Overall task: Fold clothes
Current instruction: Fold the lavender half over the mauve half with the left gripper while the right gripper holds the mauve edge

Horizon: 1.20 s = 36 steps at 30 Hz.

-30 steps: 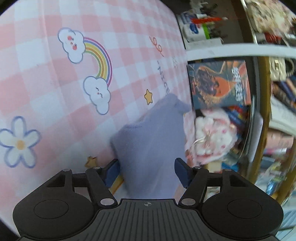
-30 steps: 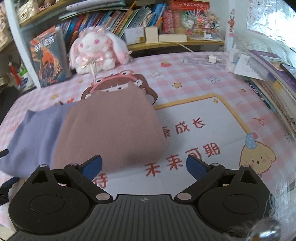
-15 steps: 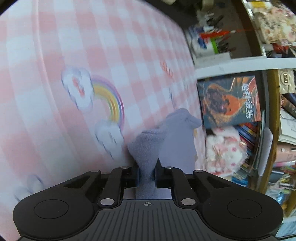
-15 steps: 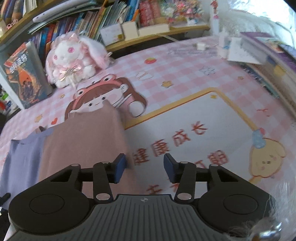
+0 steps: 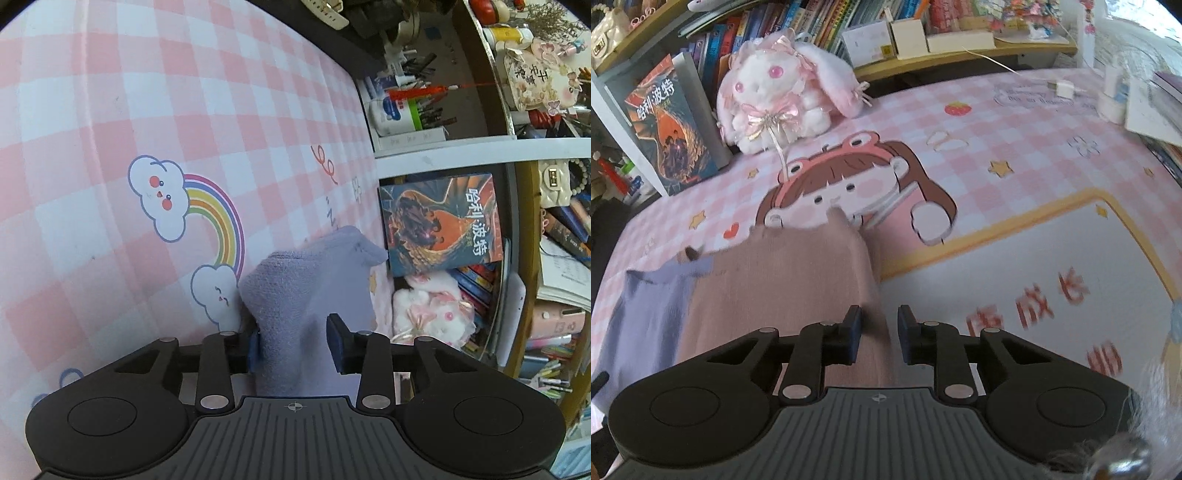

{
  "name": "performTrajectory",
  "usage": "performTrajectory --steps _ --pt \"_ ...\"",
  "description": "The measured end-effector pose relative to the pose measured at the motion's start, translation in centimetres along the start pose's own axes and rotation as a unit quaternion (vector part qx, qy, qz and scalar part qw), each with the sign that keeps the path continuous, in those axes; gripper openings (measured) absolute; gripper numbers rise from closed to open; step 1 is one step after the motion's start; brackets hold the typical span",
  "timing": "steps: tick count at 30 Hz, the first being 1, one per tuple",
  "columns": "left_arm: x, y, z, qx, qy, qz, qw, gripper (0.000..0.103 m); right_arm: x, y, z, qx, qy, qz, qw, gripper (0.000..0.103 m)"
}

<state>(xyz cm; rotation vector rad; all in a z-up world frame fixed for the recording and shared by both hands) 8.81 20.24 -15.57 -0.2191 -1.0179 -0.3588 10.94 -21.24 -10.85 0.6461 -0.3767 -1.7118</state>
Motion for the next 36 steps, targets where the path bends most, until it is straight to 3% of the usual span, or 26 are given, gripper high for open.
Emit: performTrajectory --steps 4,11,15,17,20,22,24,26,28,30,31,32,33,36 --pt "-0.2 -0.2 0.1 0.023 0.012 0.003 0.9997 0.017 -0.3 1.4 -1.6 -0.012 0.028 0.024 0.999 0.020" --pt "0.9 -0.9 0.6 0.072 0.037 -0.016 0.9966 0.011 0.3 2.2 -3.4 -0.033 0.089 0.044 0.995 0.018" --pt "6.0 -2.9 2.4 0.106 0.009 -0.091 0.9902 0.009 0.7 2.4 -4.0 -0.047 0.128 0.055 0.989 0.017" --pt "9.8 -5.1 3.2 0.115 -0.010 -0.159 0.9805 0.009 0.8 2.5 -4.1 -0.050 0.142 0.064 0.986 0.017" --pt "15.4 -10.7 3.8 0.113 -0.032 -0.296 0.9480 0.009 0.9 2.6 -4.2 -0.052 0.163 0.082 0.982 0.017" --pt "18.1 -15.7 3.4 0.095 -0.036 -0.401 0.9103 0.009 1.1 2.7 -4.4 -0.054 0.176 0.087 0.979 0.017" --pt "18.8 -21.4 2.3 0.045 -0.027 -0.497 0.8664 0.015 1.3 2.8 -4.5 -0.057 0.190 0.090 0.976 0.017" --pt "17.5 -26.3 0.1 -0.013 0.001 -0.553 0.8329 0.025 1.5 2.8 -4.6 -0.061 0.204 0.093 0.973 0.017" --pt "15.0 -29.9 -2.3 -0.075 0.032 -0.574 0.8151 0.038 1.7 2.9 -4.7 -0.066 0.217 0.093 0.969 0.017" --pt "12.2 -31.8 -4.3 -0.120 0.082 -0.572 0.8076 0.053 1.9 3.0 -4.8 -0.073 0.229 0.092 0.966 0.017" --pt "11.5 -32.1 -4.7 -0.120 0.095 -0.573 0.8048 0.054 2.0 3.0 -4.8 -0.076 0.234 0.091 0.965 0.017" --pt "11.2 -32.1 -4.7 -0.116 0.094 -0.570 0.8077 0.055 2.1 3.0 -4.8 -0.079 0.238 0.091 0.964 0.018" --pt "11.1 -31.9 -4.6 -0.112 0.088 -0.565 0.8126 0.059 2.2 3.0 -4.8 -0.083 0.242 0.090 0.963 0.020" --pt "11.3 -31.3 -3.9 -0.112 0.069 -0.520 0.8442 0.064 2.3 3.3 -4.0 -0.087 0.262 0.083 0.958 0.028"
Point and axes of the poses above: each gripper's, at about its wrist camera, not at the fingertips, and z roughly against the way its jaws point, x to its right, y to its top, the point moved 9 cm from there along -z, roughly the way its jaws point, and after that the axes turned 6 degrees about z, right-handed, at the moved point
